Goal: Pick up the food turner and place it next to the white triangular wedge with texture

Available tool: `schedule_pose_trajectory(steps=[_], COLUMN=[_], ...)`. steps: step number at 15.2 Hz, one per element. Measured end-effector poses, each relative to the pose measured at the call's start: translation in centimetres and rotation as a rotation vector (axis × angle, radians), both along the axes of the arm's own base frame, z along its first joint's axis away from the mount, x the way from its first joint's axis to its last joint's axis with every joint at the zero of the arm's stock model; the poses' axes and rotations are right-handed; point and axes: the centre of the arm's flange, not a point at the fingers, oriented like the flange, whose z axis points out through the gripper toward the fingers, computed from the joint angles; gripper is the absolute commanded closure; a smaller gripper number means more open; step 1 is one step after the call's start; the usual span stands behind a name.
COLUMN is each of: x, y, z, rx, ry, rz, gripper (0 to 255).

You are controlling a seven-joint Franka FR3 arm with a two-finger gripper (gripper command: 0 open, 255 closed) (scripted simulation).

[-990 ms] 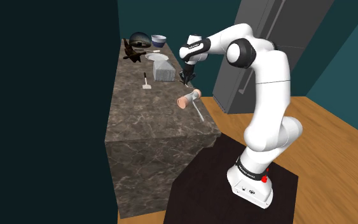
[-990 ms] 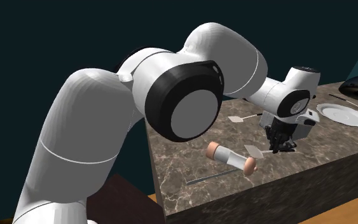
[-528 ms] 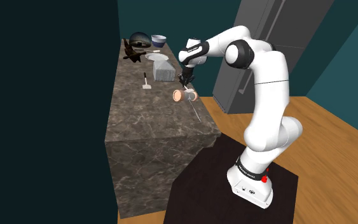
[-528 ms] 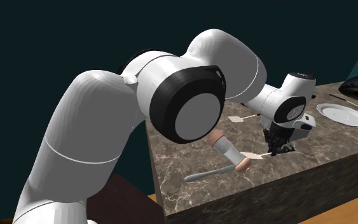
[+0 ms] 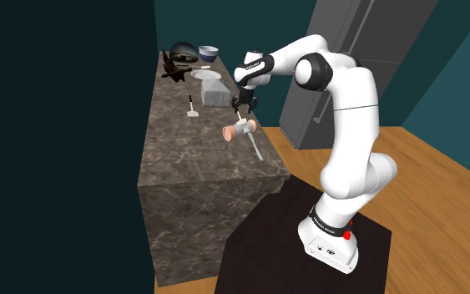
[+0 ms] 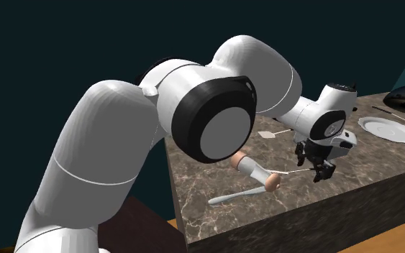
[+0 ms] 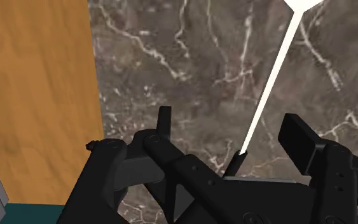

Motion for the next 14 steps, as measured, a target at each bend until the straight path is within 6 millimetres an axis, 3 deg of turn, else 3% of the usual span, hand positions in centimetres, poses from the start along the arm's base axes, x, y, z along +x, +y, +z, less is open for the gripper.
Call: schedule_pose_trajectory(steps=[3,8,14], x=[-0.1,-0.4,-0.5], y=[0.0,0.2,0.2], z=[-0.1,4.2,4.8], rx=[0.001,0.000,0.001], ry=[0.001,0.000,0.001], rz=[0.000,0.000,0.000], gripper=[0,0,0])
